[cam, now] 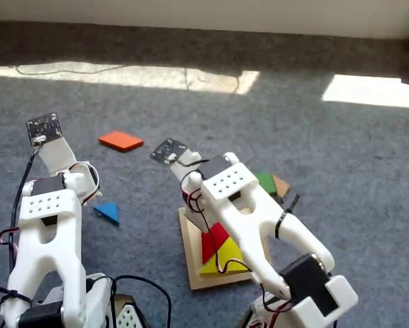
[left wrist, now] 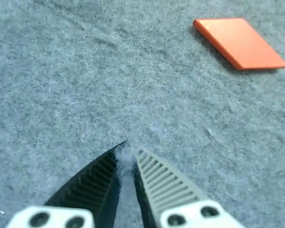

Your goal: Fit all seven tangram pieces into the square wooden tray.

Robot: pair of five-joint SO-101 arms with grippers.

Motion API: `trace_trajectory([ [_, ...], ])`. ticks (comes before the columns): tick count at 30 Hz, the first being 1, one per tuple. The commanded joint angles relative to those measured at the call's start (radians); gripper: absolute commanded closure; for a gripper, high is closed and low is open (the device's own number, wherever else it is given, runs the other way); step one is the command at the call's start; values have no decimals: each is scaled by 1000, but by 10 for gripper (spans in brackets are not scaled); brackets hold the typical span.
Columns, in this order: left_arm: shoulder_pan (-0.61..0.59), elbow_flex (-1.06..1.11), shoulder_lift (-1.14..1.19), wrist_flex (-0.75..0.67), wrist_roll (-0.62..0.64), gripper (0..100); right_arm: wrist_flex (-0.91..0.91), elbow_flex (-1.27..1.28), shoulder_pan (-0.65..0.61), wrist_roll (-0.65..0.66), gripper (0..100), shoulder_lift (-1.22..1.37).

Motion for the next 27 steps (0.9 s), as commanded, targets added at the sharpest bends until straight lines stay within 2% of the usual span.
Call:
trace_trajectory([
  [1, -8, -4, -28, -12, -6, 990, 7, 67, 13, 69, 989, -131],
  [6, -8, -4, -28, -12, -6, 990, -25, 127, 8, 57, 977, -211],
  [9, -8, -4, -28, -12, -6, 990, -74, 104, 1, -54, 878, -189],
  [11, -8, -4, -28, -12, -6, 990, -85, 85, -21, -75, 812, -140],
  [15, -8, -4, -28, -12, -6, 990, -88, 19, -68, -78, 821, -5],
  [19, -8, -4, -28, -12, -6, 990, -88, -56, -64, -78, 825, 120],
  [27, -8, -4, -28, -12, -6, 990, -96, -94, -67, -78, 825, 156],
])
